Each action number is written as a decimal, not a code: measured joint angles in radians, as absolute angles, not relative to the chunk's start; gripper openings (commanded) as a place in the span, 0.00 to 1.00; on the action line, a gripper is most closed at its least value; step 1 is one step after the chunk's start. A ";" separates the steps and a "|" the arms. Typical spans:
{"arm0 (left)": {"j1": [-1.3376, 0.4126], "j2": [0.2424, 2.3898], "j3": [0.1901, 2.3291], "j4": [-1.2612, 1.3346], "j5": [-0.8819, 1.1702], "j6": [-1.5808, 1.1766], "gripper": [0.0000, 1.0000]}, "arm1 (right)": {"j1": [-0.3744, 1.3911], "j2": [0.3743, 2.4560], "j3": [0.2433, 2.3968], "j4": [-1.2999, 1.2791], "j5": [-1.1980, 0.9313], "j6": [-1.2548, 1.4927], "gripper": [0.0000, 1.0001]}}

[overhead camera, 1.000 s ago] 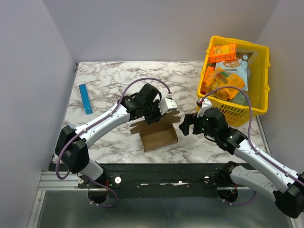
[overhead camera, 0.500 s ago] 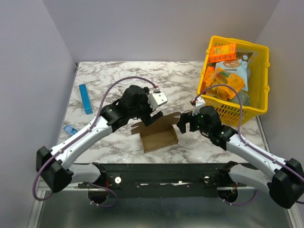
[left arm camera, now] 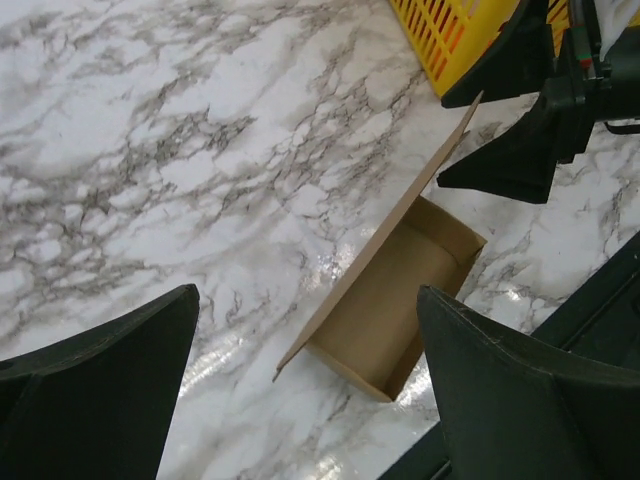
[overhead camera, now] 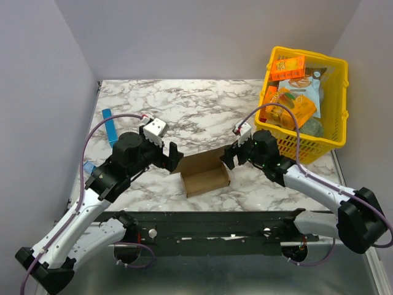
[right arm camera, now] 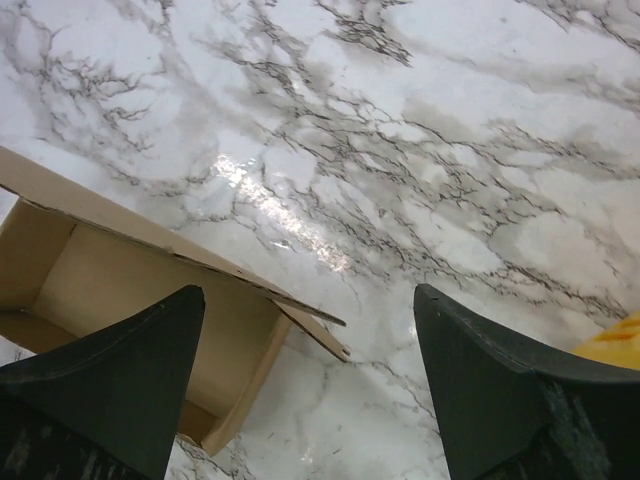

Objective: Fold the paper box

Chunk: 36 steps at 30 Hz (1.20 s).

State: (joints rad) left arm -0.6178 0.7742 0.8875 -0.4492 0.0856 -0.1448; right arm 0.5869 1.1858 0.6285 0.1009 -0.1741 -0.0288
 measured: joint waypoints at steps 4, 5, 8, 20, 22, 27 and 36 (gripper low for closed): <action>-0.596 0.750 0.886 -0.552 0.053 -0.252 0.99 | 0.587 1.213 0.637 0.115 -0.229 -0.062 0.69; -0.595 0.751 0.886 -0.571 0.050 -0.268 0.99 | 0.587 1.217 0.637 0.116 -0.239 -0.067 0.63; -0.595 0.749 0.882 -0.618 0.051 -0.319 0.99 | 0.587 1.229 0.637 0.116 -0.259 -0.080 0.52; -0.595 0.726 0.798 -0.513 0.099 -0.425 0.99 | 0.587 1.248 0.637 0.102 -0.259 -0.094 0.23; -0.595 0.727 0.756 -0.442 0.114 -0.448 0.99 | 0.587 1.248 0.637 0.095 -0.255 -0.097 0.18; -0.595 0.739 0.710 -0.290 0.128 -0.465 0.99 | 0.587 1.248 0.648 0.067 -0.233 -0.107 0.09; -0.490 0.772 0.416 0.233 0.108 -0.386 0.99 | 0.580 1.272 0.694 0.015 -0.201 -0.173 0.05</action>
State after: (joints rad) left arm -0.4904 0.7723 0.4164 0.2333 0.1081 -0.3862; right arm 0.5800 1.2720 0.6937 0.0147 -0.2008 -0.1734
